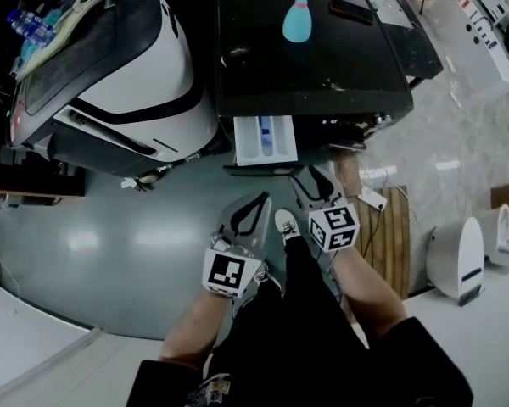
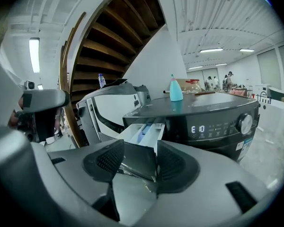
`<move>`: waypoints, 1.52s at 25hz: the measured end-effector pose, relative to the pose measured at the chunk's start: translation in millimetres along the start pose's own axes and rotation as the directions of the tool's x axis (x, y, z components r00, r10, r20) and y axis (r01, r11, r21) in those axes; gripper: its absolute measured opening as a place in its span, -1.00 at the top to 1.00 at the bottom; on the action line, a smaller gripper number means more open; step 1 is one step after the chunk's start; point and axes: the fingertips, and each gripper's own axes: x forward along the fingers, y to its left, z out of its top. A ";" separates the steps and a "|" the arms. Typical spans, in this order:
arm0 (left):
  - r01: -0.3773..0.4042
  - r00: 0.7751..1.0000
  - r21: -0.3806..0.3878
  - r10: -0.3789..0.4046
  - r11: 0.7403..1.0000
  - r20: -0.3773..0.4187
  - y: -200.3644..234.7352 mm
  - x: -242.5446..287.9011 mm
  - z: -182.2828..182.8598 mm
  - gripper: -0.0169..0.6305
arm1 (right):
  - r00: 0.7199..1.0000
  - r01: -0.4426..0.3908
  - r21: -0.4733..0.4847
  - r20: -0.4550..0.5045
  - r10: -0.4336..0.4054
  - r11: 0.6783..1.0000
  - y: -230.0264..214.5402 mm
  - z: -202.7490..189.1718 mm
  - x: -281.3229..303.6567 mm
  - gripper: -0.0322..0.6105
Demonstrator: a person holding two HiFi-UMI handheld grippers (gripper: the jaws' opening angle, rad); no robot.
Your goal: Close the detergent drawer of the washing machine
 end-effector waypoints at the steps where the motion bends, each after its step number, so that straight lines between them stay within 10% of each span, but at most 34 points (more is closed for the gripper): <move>1: 0.002 1.000 -0.003 -0.002 1.000 -0.005 1.3 3.6 -2.8 0.93 | 1.000 -0.001 0.005 -0.012 0.001 1.000 -1.8 -4.6 4.2 0.23; 38: 0.022 0.997 -0.068 -0.026 0.997 -0.070 22.4 48.6 -40.1 0.93 | 0.997 0.030 0.099 -0.077 -0.022 0.995 -27.3 -31.7 59.9 0.40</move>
